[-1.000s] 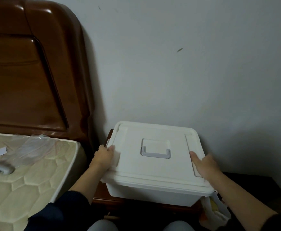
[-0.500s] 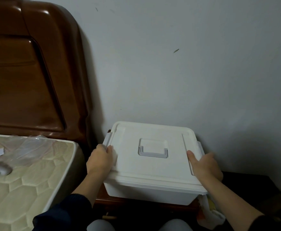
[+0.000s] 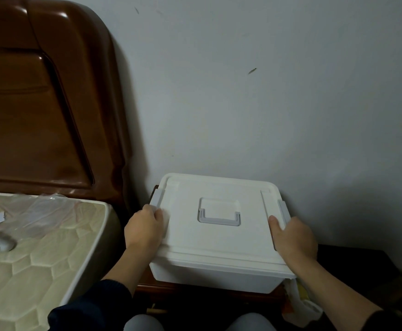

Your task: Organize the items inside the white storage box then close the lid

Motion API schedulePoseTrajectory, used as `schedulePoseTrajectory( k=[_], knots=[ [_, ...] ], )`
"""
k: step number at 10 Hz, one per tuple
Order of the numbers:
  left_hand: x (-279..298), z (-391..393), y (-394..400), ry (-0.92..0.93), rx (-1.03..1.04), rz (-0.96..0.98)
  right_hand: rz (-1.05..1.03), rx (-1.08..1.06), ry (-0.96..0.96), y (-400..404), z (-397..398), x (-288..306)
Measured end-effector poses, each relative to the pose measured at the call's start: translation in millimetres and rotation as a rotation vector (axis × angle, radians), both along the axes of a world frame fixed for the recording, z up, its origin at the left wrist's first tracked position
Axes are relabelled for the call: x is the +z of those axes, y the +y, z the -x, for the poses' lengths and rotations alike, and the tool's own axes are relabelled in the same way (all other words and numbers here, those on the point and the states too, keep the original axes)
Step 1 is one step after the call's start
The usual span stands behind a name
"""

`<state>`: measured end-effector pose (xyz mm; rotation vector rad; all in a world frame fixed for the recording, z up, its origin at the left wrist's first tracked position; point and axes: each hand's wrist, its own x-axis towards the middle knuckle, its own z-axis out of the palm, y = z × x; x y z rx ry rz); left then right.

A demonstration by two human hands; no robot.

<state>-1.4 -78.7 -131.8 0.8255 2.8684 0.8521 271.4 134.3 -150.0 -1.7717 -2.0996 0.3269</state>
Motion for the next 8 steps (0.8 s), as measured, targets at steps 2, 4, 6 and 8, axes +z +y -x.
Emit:
schedulePoseTrajectory(
  k=[2, 4, 6, 8],
  knots=[
    [5.0, -9.1, 0.5, -0.045, -0.012, 0.08, 0.01, 0.021, -0.108, 3.3, 4.5, 0.6],
    [0.3, -8.1, 0.3, -0.034, 0.009, 0.103, 0.002, 0.079, -0.122, 14.3, 14.0, 4.7],
    [-3.9, 5.1, -0.3, -0.133, -0.007, -0.06, 0.068, 0.1, -0.042, 13.7, 13.9, 3.8],
    [-14.2, -53.1, -44.2, 0.064, 0.023, -0.392, 0.205, 0.063, 0.607, -36.8, -24.0, -6.7]
  ],
)
